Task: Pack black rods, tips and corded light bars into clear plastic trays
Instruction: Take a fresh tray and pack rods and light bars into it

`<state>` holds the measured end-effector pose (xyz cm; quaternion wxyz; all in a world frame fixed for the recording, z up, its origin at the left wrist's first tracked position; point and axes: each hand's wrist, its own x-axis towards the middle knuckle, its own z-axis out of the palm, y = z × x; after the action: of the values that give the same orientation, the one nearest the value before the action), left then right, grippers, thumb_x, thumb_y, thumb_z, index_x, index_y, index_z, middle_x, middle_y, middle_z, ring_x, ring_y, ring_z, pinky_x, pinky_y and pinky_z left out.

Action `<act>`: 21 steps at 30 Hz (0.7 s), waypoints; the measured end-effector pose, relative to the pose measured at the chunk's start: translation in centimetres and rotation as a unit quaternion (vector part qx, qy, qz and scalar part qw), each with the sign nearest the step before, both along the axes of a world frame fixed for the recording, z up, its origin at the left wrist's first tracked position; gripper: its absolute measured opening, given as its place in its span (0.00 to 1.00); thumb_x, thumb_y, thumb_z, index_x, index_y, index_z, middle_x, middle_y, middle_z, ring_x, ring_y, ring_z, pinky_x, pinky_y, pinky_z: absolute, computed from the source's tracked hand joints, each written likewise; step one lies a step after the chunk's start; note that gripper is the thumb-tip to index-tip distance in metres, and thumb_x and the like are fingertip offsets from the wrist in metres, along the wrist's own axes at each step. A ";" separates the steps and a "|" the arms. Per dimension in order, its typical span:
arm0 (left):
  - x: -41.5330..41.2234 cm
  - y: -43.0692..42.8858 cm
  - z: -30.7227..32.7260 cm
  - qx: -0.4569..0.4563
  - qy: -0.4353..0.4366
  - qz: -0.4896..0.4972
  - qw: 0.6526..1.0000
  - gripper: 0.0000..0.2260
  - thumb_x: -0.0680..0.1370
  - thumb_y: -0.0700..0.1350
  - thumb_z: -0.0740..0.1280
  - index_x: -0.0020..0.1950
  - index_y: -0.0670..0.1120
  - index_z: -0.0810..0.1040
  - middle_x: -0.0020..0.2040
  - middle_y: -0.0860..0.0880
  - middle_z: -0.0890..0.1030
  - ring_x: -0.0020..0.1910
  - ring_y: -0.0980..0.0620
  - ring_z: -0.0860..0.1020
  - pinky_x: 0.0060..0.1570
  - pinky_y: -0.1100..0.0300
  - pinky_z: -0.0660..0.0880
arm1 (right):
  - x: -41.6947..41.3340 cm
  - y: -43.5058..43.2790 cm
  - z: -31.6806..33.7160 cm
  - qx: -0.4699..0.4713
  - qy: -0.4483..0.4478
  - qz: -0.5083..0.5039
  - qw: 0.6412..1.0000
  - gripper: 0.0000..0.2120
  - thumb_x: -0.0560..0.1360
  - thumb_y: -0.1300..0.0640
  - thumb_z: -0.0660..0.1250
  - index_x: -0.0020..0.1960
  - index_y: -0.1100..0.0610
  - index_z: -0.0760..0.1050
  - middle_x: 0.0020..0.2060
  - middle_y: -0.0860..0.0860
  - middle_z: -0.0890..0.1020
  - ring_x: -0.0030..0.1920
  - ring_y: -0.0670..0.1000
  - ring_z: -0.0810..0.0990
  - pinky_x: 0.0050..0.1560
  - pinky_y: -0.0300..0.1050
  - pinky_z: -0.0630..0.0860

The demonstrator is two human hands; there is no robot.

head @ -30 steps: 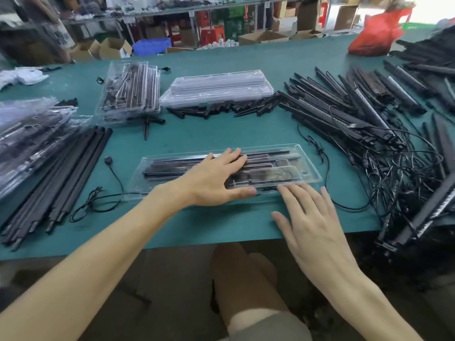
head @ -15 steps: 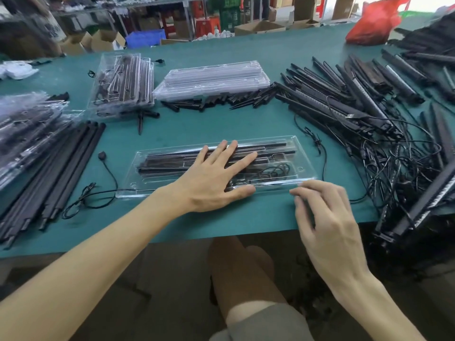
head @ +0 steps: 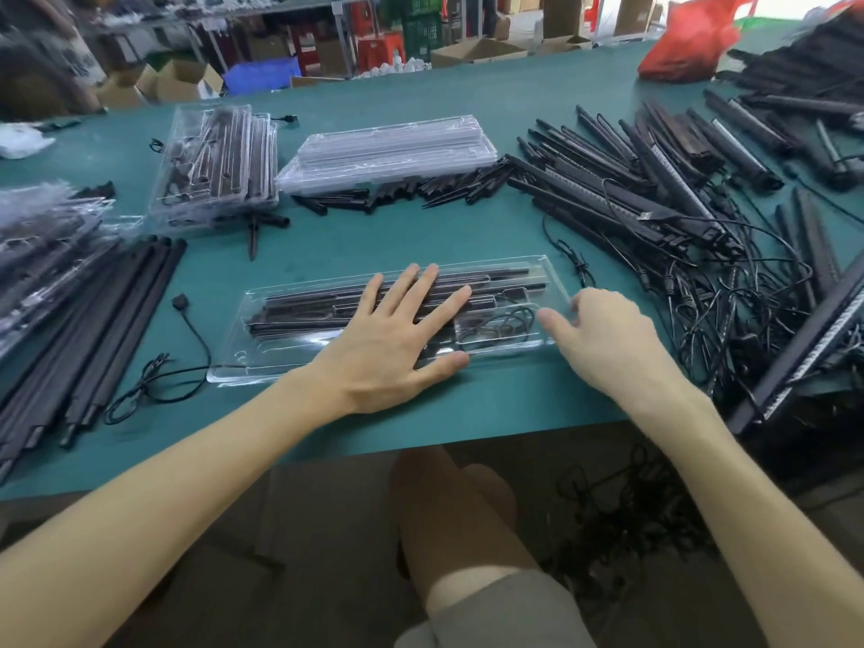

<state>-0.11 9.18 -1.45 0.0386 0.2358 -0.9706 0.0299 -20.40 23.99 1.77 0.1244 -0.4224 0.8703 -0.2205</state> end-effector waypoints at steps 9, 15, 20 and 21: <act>0.3 0.1 0.4 0.039 0.044 -0.015 0.998 0.28 0.81 0.70 0.39 0.80 0.65 0.41 0.83 0.51 0.43 0.81 0.54 0.37 0.79 0.43 0.40 | -2.0 -0.3 1.2 -0.081 -0.265 -0.008 0.961 0.19 0.81 0.54 0.65 0.48 0.73 0.77 0.29 0.58 0.77 0.25 0.52 0.72 0.27 0.42 0.69; 0.6 -0.4 0.6 0.064 0.020 -0.016 0.998 0.30 0.80 0.69 0.35 0.81 0.62 0.44 0.83 0.54 0.44 0.80 0.57 0.39 0.79 0.47 0.40 | -1.2 0.4 1.0 -0.087 -0.371 0.016 0.924 0.12 0.83 0.62 0.61 0.45 0.70 0.74 0.25 0.55 0.81 0.21 0.50 0.77 0.20 0.39 0.71; 0.6 -0.6 0.6 0.066 0.000 -0.009 0.998 0.34 0.80 0.70 0.35 0.83 0.54 0.43 0.82 0.56 0.42 0.79 0.59 0.36 0.79 0.47 0.40 | -1.4 0.3 0.5 -0.105 -0.392 0.014 0.914 0.11 0.81 0.64 0.61 0.46 0.71 0.75 0.31 0.61 0.84 0.26 0.54 0.81 0.22 0.39 0.74; 0.6 -0.5 0.6 0.060 -0.005 -0.009 0.998 0.34 0.80 0.70 0.35 0.83 0.54 0.42 0.82 0.56 0.41 0.79 0.59 0.35 0.79 0.47 0.39 | -1.5 0.4 0.3 -0.109 -0.404 0.013 0.908 0.10 0.81 0.63 0.62 0.47 0.71 0.75 0.32 0.62 0.84 0.27 0.54 0.82 0.23 0.39 0.74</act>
<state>0.52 8.65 -0.83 0.0193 0.2286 -0.9729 -0.0276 -21.91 24.35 2.12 0.4216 -0.3194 0.7107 -0.4639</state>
